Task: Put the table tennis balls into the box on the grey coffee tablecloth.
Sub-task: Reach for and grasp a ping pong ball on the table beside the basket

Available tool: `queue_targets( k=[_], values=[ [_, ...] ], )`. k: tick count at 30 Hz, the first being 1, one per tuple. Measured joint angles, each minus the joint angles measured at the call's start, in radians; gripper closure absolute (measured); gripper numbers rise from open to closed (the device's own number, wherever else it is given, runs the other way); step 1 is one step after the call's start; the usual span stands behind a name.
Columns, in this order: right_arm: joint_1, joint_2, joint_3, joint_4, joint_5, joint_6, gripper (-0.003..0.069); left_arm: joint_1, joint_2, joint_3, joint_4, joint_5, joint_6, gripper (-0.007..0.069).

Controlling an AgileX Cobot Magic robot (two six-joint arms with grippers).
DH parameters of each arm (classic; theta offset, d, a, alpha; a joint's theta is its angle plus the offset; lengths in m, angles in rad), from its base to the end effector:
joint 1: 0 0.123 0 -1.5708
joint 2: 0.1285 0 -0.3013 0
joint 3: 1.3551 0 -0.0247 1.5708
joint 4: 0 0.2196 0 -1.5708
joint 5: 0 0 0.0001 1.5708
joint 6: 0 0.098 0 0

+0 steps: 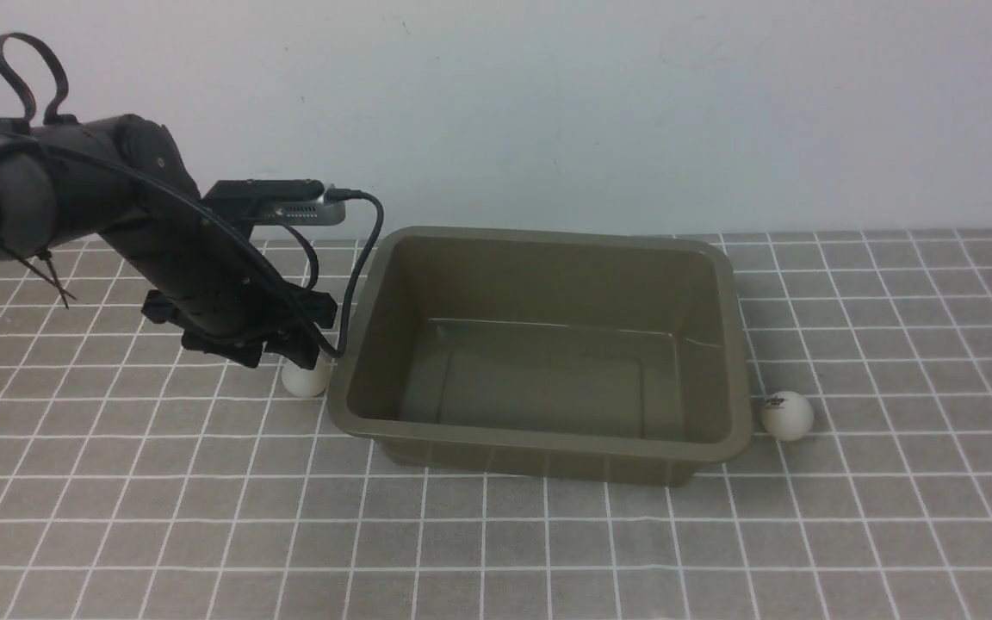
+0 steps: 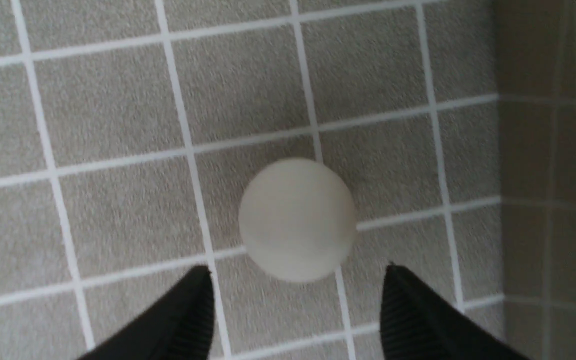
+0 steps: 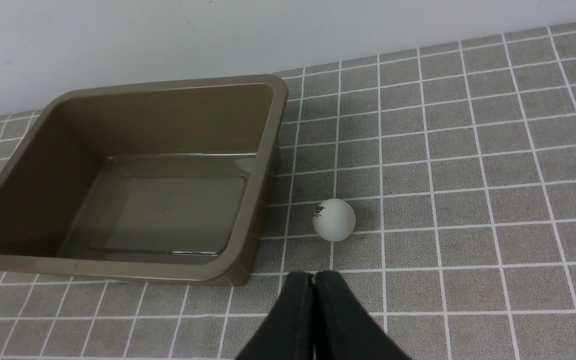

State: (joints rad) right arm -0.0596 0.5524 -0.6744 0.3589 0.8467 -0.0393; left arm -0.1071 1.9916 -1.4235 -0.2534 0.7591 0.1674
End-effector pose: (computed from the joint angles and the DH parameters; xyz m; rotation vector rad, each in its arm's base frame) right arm 0.0547 0.0226 0.3286 0.1344 2.1708 0.3720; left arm 0.3921 -0.0592 0.2095 0.1665 2.7892 -0.2731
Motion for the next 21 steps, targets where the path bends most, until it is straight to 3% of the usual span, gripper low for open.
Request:
queue_targets(
  k=[5,9,10,11,21],
  values=[
    [0.000,0.000,0.000,0.000,-0.009,0.000,0.0669,0.000,0.061,-0.007,0.000,-0.065,0.001,0.0116],
    [0.000,0.000,0.000,0.000,-0.024,0.000,0.0669,0.000,0.086,-0.010,0.000,-0.080,0.001,0.0188],
    [0.000,0.005,-0.001,-0.003,-0.029,0.001,0.0669,0.000,0.090,-0.010,0.000,-0.079,0.001,0.0258],
    [0.000,0.009,-0.002,-0.007,-0.031,0.002,0.0669,0.000,0.091,-0.010,0.000,-0.079,0.002,0.0281],
    [0.000,0.333,-0.158,-0.040,0.047,0.020,0.0652,0.021,-0.041,-0.139,0.055,0.172,-0.019,0.0272]
  ],
)
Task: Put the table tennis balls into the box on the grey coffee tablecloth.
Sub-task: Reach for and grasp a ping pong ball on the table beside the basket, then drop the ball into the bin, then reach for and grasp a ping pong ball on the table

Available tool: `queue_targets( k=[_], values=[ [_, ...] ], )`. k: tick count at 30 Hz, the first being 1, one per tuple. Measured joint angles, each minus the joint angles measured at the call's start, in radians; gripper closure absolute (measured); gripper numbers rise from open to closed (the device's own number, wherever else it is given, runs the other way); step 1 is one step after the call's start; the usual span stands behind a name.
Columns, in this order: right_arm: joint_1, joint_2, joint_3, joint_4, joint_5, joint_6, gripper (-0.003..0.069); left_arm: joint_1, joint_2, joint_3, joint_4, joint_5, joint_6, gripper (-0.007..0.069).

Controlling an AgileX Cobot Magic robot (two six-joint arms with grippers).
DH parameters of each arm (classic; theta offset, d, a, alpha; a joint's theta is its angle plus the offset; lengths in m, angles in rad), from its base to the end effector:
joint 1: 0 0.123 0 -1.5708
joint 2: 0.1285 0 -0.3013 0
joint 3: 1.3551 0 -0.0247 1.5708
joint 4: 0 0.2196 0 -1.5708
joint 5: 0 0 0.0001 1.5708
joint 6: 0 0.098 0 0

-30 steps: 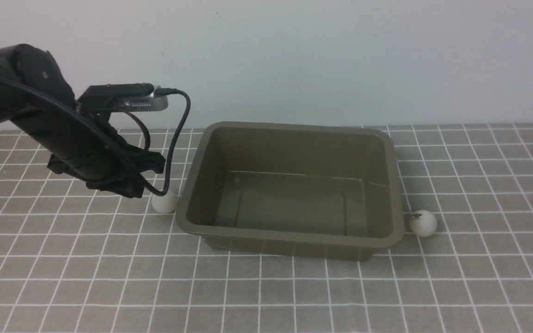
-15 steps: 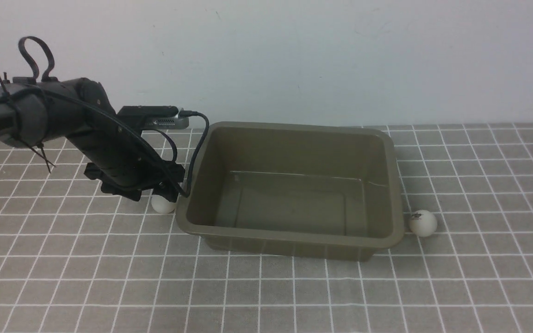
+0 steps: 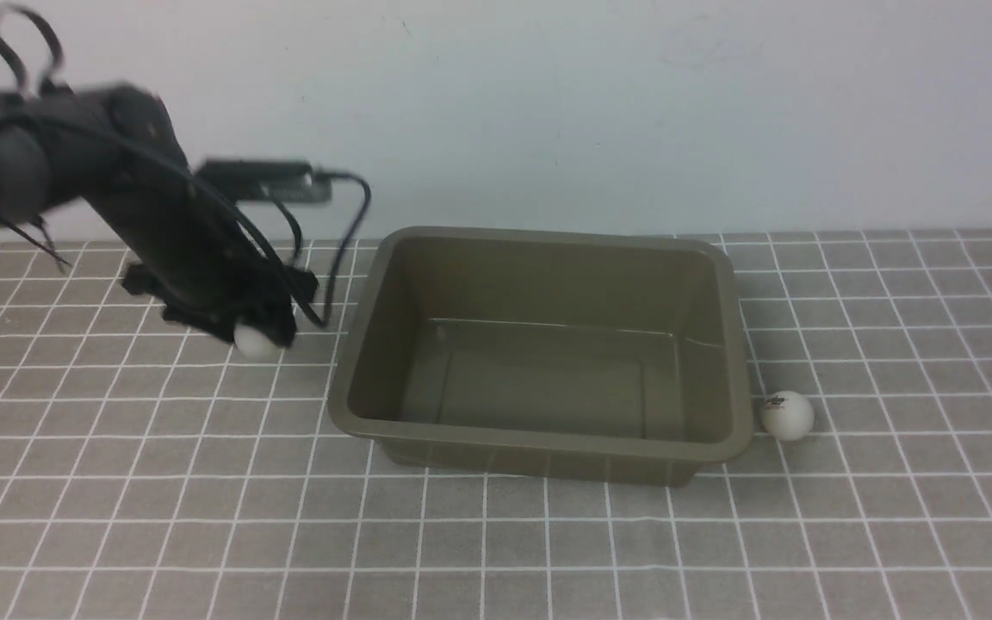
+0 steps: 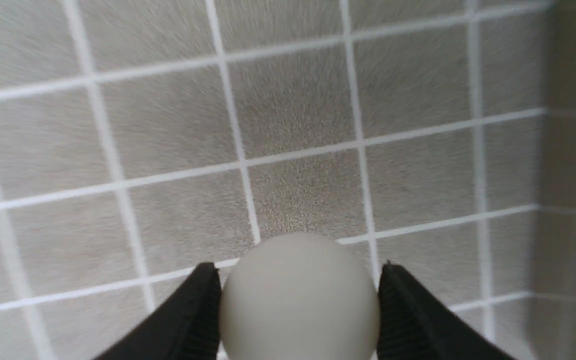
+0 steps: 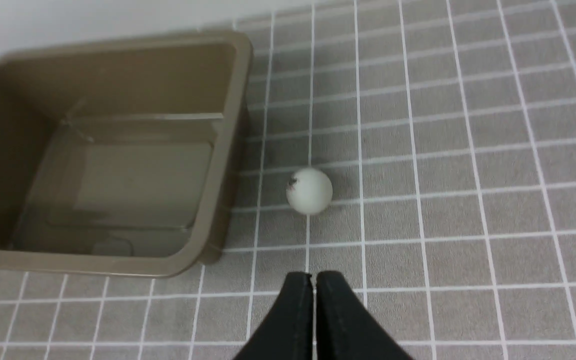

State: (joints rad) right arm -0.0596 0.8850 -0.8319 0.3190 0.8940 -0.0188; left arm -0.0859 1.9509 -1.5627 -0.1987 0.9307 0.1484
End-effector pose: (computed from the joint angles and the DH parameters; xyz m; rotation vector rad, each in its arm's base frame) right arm 0.1242 0.0166 0.3404 0.1789 2.3953 0.3553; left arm 0.3939 -0.0495 0.2537 0.1988 2.7817 -0.2361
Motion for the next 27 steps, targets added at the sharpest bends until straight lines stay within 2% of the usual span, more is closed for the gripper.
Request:
queue_targets(
  k=[3,6,9,14,16,17,20,22,25,26,27],
  values=[
    [0.000,0.134,-0.058,0.023,-0.009,-0.038,0.0631,-0.012,-0.065,-0.045,-0.069,0.035,0.036,0.0272],
    [0.000,0.285,-0.113,0.037,-0.033,-0.062,0.0582,-0.059,-0.096,-0.061,-0.160,0.032,0.145,0.0272],
    [0.013,0.445,-0.174,0.032,-0.043,-0.068,0.0499,-0.124,-0.071,-0.062,-0.209,0.030,0.226,0.0272],
    [0.088,0.642,-0.253,-0.004,-0.081,-0.069,0.0329,-0.210,0.025,-0.062,-0.218,0.013,0.234,0.0270],
    [0.123,0.715,-0.280,-0.023,-0.112,-0.069,0.0265,-0.226,0.054,-0.065,-0.218,0.011,0.234,0.0239],
    [0.125,0.722,-0.283,-0.026,-0.115,-0.069,0.0259,-0.228,0.060,-0.067,-0.218,0.011,0.234,0.0227],
    [0.152,0.828,-0.332,-0.033,-0.152,-0.066,0.0176,-0.232,0.082,-0.097,-0.215,0.024,0.226,0.0115],
    [0.154,0.901,-0.364,-0.032,-0.158,-0.056,0.0152,-0.222,0.081,-0.139,-0.210,0.068,0.198,0.0079],
    [0.154,0.950,-0.384,-0.029,-0.159,-0.053,0.0145,-0.204,0.066,-0.198,-0.189,0.134,0.140,0.0095],
    [0.154,0.985,-0.390,-0.028,-0.162,-0.050,0.0143,-0.188,0.042,-0.257,-0.143,0.196,0.084,0.0173],
    [0.154,0.995,-0.390,-0.028,-0.163,-0.049,0.0143,-0.183,0.032,-0.278,-0.119,0.214,0.074,0.0209]
  ],
)
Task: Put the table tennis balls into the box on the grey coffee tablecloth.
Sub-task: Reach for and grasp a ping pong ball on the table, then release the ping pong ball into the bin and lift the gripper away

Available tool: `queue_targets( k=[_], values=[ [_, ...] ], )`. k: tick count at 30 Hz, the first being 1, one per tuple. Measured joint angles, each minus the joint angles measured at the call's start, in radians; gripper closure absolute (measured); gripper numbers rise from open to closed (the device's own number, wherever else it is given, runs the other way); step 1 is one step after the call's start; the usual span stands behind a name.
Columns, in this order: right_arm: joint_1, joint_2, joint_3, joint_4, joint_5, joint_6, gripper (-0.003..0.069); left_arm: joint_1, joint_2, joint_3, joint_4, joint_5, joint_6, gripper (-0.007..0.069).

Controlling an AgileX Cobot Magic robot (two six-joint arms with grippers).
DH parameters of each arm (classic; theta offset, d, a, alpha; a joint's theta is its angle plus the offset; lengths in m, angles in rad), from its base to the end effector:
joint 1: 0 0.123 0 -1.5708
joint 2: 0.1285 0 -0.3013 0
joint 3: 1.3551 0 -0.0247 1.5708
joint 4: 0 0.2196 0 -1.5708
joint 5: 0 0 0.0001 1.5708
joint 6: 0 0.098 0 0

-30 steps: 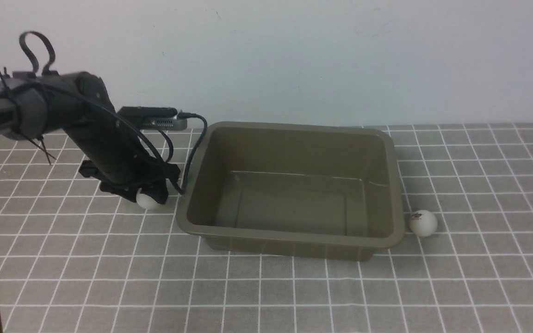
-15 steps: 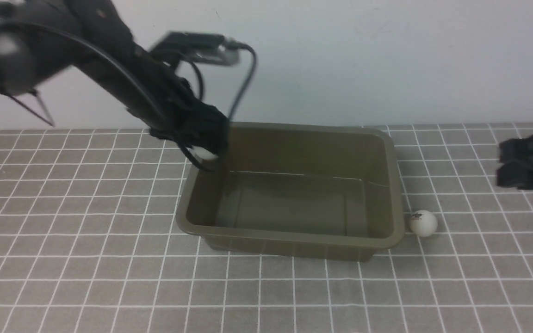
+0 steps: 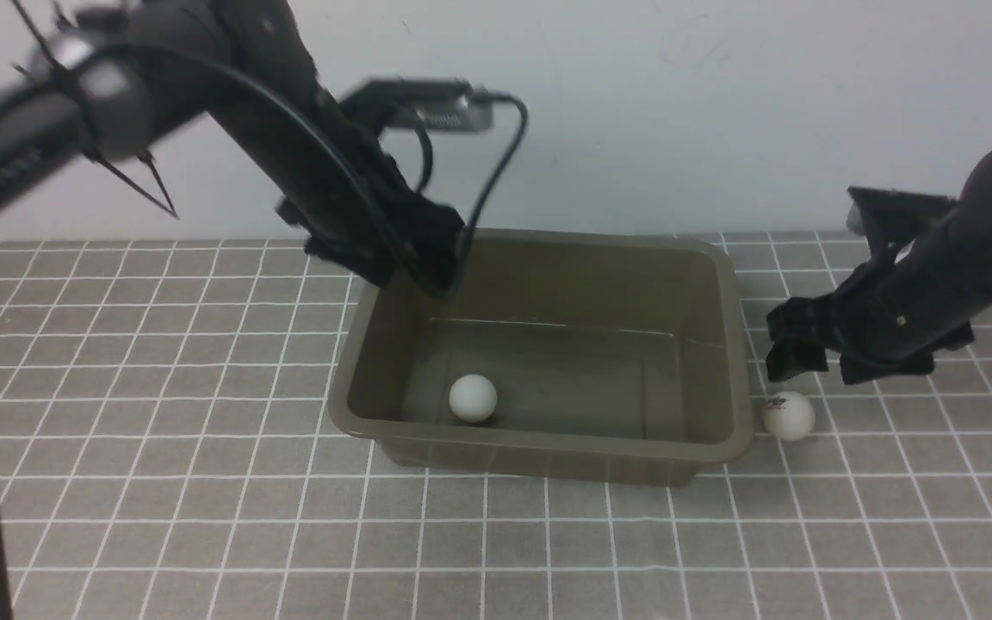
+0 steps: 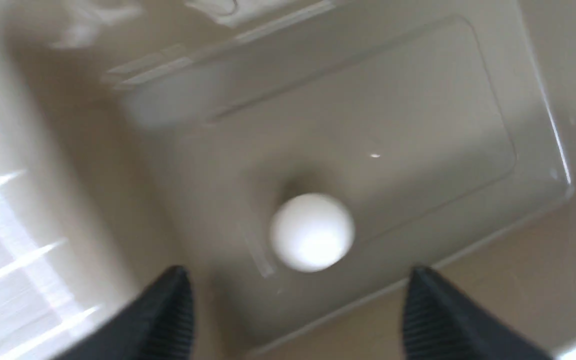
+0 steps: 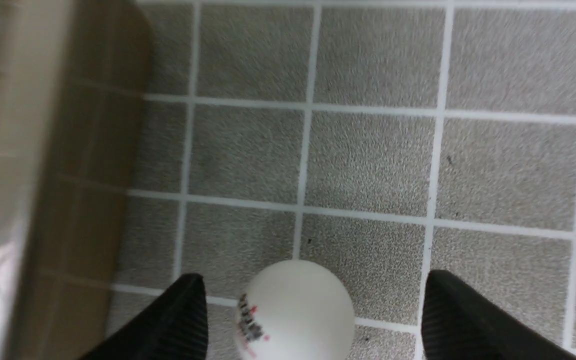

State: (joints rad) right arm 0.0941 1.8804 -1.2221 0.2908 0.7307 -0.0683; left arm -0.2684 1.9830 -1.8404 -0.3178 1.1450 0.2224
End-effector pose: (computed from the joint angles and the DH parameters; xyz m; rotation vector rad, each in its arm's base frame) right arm 0.3500 0.0519 0.2057 0.0410 2.8596 0.3252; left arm 0.3892 -0.1360 0.3069 0.5635 2.6888 -0.4464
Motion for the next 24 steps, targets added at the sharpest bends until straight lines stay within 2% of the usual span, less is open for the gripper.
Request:
queue_targets(
  k=[1,4,5,6,7,9,14,18,24],
  values=[
    [0.000,0.013,0.000,0.000,-0.001,0.000,0.0143,0.007,-0.014,-0.013,0.018,0.019,-0.021,0.0265],
    [0.000,0.064,-0.001,0.021,-0.004,0.001,0.0151,0.035,-0.093,-0.047,0.103,0.070,-0.050,0.0521],
    [0.000,0.072,-0.001,0.026,-0.004,0.001,0.0155,0.037,-0.105,-0.048,0.111,0.072,-0.053,0.0532],
    [0.000,0.083,-0.001,0.028,-0.004,0.000,0.0177,0.049,-0.150,-0.048,0.131,0.085,-0.059,0.0585],
    [0.000,0.091,-0.001,0.028,-0.004,-0.004,0.0212,0.056,-0.182,-0.048,0.140,0.089,-0.063,0.0605],
    [0.000,0.092,-0.002,0.019,0.004,-0.008,0.0312,0.068,-0.253,-0.044,0.147,0.092,-0.068,0.0624],
    [0.000,0.027,-0.030,-0.010,0.063,0.019,0.0300,0.071,-0.387,0.014,0.146,0.100,-0.068,0.0629],
    [0.039,-0.121,-0.060,0.038,0.060,0.027,0.0300,0.071,-0.542,0.186,0.145,0.070,-0.068,0.0629],
    [0.170,-0.160,-0.065,0.061,-0.089,-0.123,0.0300,0.071,-0.699,0.414,0.145,-0.013,-0.069,0.0629]
  ],
)
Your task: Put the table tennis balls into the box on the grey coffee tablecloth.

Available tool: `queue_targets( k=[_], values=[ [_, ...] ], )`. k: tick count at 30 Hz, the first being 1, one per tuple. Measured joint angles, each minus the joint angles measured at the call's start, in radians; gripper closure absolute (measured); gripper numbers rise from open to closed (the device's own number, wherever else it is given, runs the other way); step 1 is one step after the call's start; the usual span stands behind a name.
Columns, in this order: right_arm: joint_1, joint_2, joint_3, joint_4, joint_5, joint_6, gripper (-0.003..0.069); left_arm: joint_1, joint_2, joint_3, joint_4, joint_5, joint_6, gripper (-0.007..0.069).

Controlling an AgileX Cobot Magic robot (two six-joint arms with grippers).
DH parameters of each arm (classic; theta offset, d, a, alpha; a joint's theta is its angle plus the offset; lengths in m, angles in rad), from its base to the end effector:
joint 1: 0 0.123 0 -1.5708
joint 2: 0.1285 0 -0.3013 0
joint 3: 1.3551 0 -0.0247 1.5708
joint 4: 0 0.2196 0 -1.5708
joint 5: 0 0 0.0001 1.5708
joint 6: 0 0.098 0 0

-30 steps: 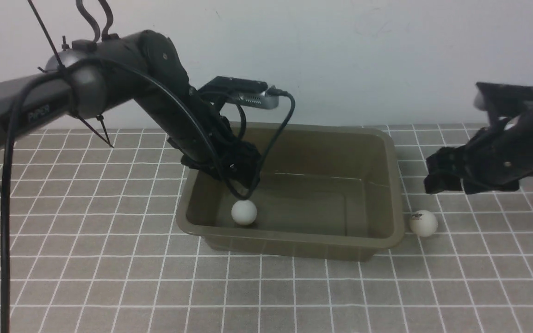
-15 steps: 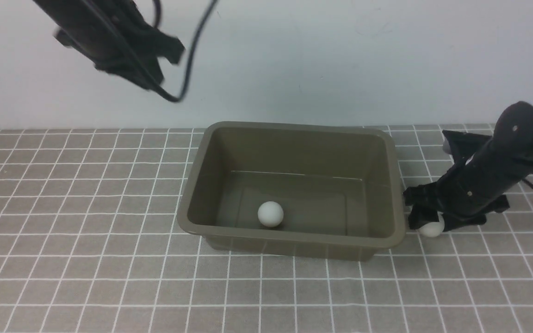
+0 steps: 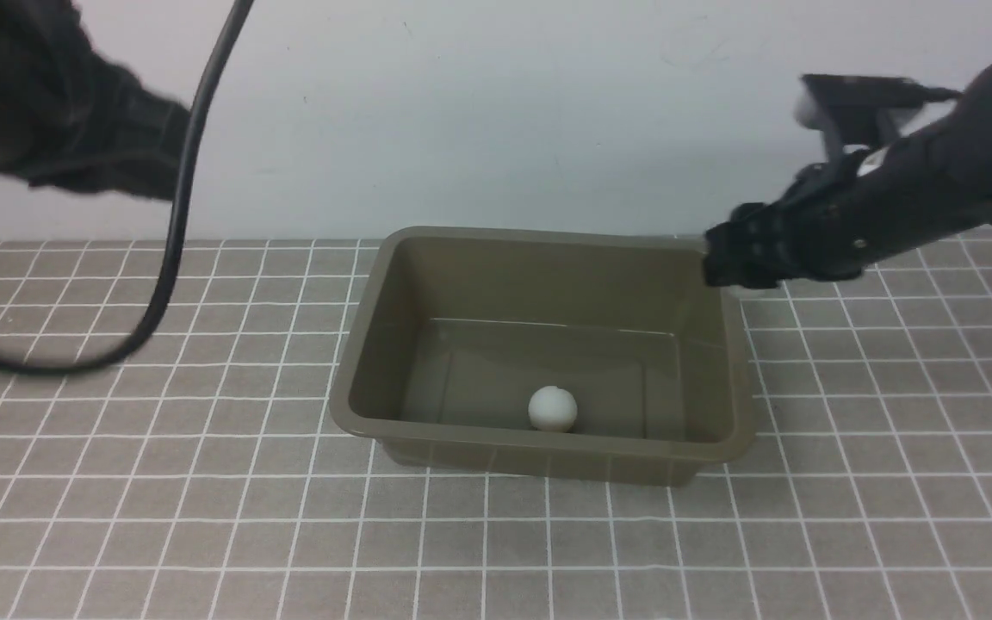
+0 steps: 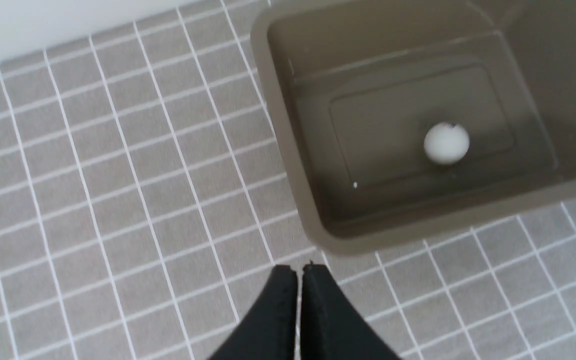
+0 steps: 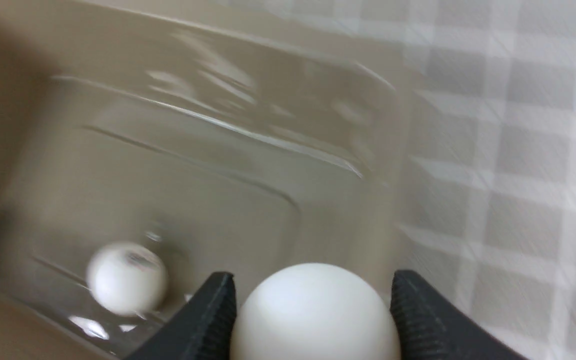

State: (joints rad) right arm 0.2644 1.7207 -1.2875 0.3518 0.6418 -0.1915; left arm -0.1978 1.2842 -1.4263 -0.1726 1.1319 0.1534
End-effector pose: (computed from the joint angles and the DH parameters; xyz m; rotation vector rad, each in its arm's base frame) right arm 0.3353 0.1118 0.2830 -0.2997 2.5292 0.4049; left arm 0.2138 -0.0584 0.4188 0.4079 2.4342 -0.2438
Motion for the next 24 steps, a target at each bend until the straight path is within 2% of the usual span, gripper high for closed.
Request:
queue_targets(
  k=[2,4,5,6,9,13,16,17,18,19,21,23,24],
  values=[
    [0.020,0.011,0.000,0.002,-0.032,-0.025,0.0300,0.000,-0.028,0.057,0.000,-0.015,-0.004,0.0629],
    [0.045,0.036,0.000,0.003,-0.072,-0.049,0.0253,0.000,-0.081,0.142,0.000,-0.031,-0.017,0.0629],
    [0.050,0.043,0.000,0.003,-0.080,-0.053,0.0201,0.000,-0.107,0.183,-0.002,-0.036,-0.026,0.0629],
    [0.050,0.043,0.000,0.003,-0.081,-0.053,0.0201,0.000,-0.107,0.188,-0.002,-0.037,-0.026,0.0629],
    [0.051,0.028,0.002,0.003,-0.066,-0.056,0.0038,0.000,-0.180,0.266,-0.004,-0.040,-0.062,0.0629],
    [0.051,-0.036,0.006,-0.004,-0.032,-0.055,0.0027,0.000,-0.242,0.310,-0.004,-0.039,-0.099,0.0629],
    [0.051,-0.160,0.006,-0.033,-0.015,-0.033,0.0176,0.000,-0.324,0.363,-0.004,-0.037,-0.132,0.0629],
    [0.051,-0.222,0.006,-0.045,-0.009,-0.025,0.0270,0.000,-0.356,0.382,-0.004,-0.040,-0.141,0.0629],
    [0.051,-0.222,0.006,-0.045,-0.009,-0.025,0.0270,0.000,-0.370,0.386,-0.004,-0.040,-0.145,0.0629],
    [0.051,-0.311,0.006,-0.056,0.004,-0.017,0.0410,0.000,-0.426,0.419,-0.003,-0.041,-0.153,0.0629],
    [0.051,-0.423,0.008,-0.059,0.025,-0.009,0.0567,0.000,-0.492,0.455,-0.002,-0.045,-0.169,0.0629],
    [0.051,-0.534,0.025,-0.057,0.030,-0.002,0.0637,0.000,-0.571,0.496,-0.001,-0.058,-0.181,0.0629],
    [0.051,-0.580,0.035,-0.053,0.030,-0.002,0.0648,0.000,-0.586,0.506,-0.001,-0.063,-0.181,0.0629]
  ],
)
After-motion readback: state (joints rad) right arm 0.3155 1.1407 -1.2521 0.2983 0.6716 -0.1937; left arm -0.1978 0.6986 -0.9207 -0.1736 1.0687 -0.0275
